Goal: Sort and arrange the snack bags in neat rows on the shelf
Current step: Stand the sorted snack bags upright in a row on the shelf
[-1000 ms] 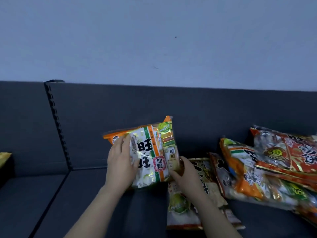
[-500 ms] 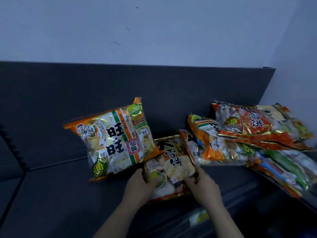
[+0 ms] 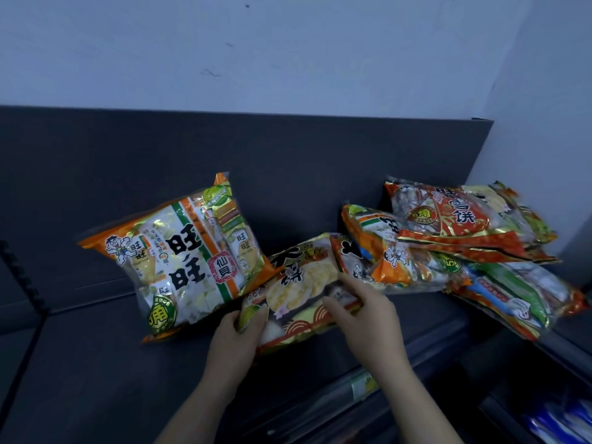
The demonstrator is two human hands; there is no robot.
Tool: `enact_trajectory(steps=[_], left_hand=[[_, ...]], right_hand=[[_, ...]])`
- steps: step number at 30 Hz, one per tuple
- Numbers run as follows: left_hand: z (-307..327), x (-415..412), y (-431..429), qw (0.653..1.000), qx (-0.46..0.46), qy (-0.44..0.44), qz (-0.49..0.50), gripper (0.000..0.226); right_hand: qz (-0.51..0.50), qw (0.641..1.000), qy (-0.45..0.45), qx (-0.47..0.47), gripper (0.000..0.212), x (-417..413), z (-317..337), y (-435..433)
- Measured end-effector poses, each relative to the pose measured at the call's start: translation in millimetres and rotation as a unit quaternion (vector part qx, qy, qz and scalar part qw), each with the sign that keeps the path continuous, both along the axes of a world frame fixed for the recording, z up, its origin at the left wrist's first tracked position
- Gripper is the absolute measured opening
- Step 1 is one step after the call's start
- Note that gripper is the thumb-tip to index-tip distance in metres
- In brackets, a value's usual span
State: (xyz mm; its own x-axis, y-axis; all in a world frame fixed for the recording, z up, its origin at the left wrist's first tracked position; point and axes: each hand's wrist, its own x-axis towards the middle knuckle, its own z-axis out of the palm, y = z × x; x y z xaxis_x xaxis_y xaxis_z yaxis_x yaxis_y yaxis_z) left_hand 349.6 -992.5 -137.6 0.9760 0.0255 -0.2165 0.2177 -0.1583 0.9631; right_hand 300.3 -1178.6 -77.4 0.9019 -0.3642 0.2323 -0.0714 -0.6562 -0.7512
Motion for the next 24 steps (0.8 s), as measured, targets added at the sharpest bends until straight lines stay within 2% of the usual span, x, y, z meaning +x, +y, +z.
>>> enact_trajectory(steps=[4,7,14,24], left_hand=[[2.3,-10.3,-2.4,0.998,-0.064,0.015,-0.008,0.059],[10.5,-13.2,-7.9,0.995,-0.097,0.007,-0.028,0.054],[45.5,-13.0,-47.5,0.983,-0.153,-0.062,-0.081,0.034],[105.3,23.2,-155.6,0.969,-0.126,-0.177,-0.122,0.052]], right_hand=[[0.025,0.997,-0.061,-0.029,0.048,-1.5,24.5,12.7],[0.01,0.996,-0.063,-0.062,0.046,-4.2,36.2,7.6],[-0.072,0.993,-0.09,-0.025,0.045,-19.3,51.0,-39.3],[-0.169,0.973,-0.148,0.042,0.043,-25.8,69.8,-143.7]])
